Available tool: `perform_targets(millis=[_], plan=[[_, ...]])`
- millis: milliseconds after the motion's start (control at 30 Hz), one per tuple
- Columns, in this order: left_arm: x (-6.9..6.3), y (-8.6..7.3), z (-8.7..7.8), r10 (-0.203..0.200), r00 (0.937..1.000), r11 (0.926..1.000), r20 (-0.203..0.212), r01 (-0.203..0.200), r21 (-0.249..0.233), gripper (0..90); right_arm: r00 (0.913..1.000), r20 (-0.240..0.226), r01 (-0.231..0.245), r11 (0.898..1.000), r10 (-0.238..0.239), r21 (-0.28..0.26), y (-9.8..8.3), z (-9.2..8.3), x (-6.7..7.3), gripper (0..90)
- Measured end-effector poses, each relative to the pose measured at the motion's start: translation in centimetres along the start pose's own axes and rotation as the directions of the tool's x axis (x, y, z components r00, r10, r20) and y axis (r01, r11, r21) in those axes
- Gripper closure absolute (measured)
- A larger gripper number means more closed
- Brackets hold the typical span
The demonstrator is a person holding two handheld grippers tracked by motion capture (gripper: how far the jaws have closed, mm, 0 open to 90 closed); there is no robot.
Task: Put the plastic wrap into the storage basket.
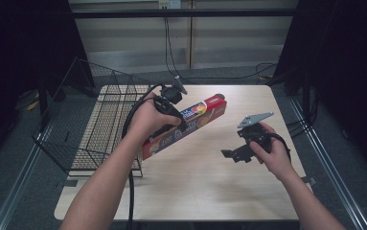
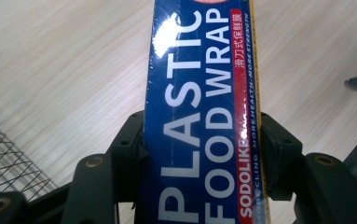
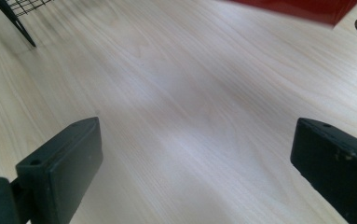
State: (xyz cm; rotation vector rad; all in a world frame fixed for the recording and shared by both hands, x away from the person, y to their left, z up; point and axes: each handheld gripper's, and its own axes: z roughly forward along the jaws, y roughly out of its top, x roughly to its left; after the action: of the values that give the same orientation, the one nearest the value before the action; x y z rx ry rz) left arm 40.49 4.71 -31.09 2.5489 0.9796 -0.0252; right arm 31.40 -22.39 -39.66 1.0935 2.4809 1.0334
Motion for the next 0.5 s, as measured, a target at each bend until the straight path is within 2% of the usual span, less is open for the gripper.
perform_targets(millis=[67, 100, 267, 433, 467, 500], plan=[[0.1, 0.0, -0.4, -0.024, 0.9997, 0.9997, 0.0, 0.024, -0.004, 44.2, 1.0, 0.004, 0.006, 1.0, -0.006, 0.0, -0.2, 0.1, 0.1, 2.0], [0.2, 0.0, -0.6, -0.017, 0.9998, 0.9998, -0.009, 0.017, -0.005, 44.3, 1.0, 0.001, 0.008, 1.0, -0.008, -0.001, -0.3, 0.2, 0.2, 2.1], [0.5, 0.1, -1.5, -0.071, 0.997, 0.9974, -0.03, 0.071, -0.018, 44.3, 1.0, 0.005, 0.002, 1.0, -0.002, 0.002, -0.6, 0.2, 0.4, 2.0], [0.9, 0.2, -2.4, -0.09, 0.9948, 0.9956, -0.048, 0.089, -0.029, 44.3, 1.0, 0.008, -0.003, 1.0, 0.003, -0.007, -0.9, 0.2, 0.5, 1.9], [0.9, 0.3, -2.5, -0.09, 0.9947, 0.9956, -0.051, 0.088, -0.031, 44.3, 1.0, -0.004, -0.004, 1.0, 0.004, -0.012, -1.0, 0.3, 0.4, 1.9], [0.9, 0.3, -2.7, -0.108, 0.993, 0.9938, -0.049, 0.106, -0.033, 44.3, 0.9999, 0.005, -0.01, 1.0, 0.01, -0.01, -1.1, 0.3, 0.5, 2.2]])
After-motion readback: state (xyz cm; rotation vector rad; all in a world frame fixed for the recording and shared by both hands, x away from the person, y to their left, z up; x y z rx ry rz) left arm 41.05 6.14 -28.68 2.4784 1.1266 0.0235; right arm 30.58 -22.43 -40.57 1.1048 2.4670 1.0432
